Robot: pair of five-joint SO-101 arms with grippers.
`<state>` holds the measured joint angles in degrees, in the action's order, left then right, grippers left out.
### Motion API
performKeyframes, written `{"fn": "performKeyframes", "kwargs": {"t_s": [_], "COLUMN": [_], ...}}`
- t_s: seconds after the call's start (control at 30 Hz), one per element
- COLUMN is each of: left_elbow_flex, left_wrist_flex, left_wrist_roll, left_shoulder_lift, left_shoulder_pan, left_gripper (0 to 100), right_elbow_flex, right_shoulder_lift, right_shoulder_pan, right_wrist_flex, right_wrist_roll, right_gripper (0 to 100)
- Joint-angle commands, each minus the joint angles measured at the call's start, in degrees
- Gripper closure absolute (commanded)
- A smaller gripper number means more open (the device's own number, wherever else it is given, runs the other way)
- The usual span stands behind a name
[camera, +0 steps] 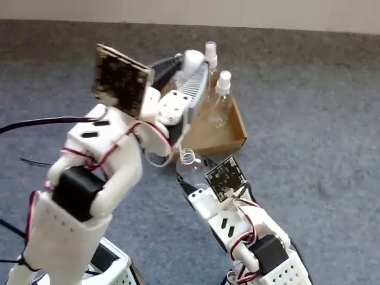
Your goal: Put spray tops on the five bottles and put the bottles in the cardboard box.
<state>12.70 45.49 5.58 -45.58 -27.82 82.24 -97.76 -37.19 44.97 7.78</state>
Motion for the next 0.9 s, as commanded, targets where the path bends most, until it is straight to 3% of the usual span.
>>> {"fn": "performKeyframes", "kwargs": {"t_s": [0.0, 0.87], "left_elbow_flex": [2.7, 5.3], "left_wrist_flex": [-4.6, -8.0], "left_wrist_roll": [-2.2, -4.4], "left_shoulder_lift": [-0.2, -0.1], "left_shoulder_pan": [-2.1, -1.8], "left_gripper": [100, 100], "right_elbow_flex": [-0.5, -0.3], "right_shoulder_lift": [-0.8, -0.9], "right_shoulder_pan": [-0.4, -0.4], "right_wrist_flex": [0.2, 0.2], "right_wrist_roll": [-0.5, -0.6], "right_gripper": [99.5, 99.5]}}
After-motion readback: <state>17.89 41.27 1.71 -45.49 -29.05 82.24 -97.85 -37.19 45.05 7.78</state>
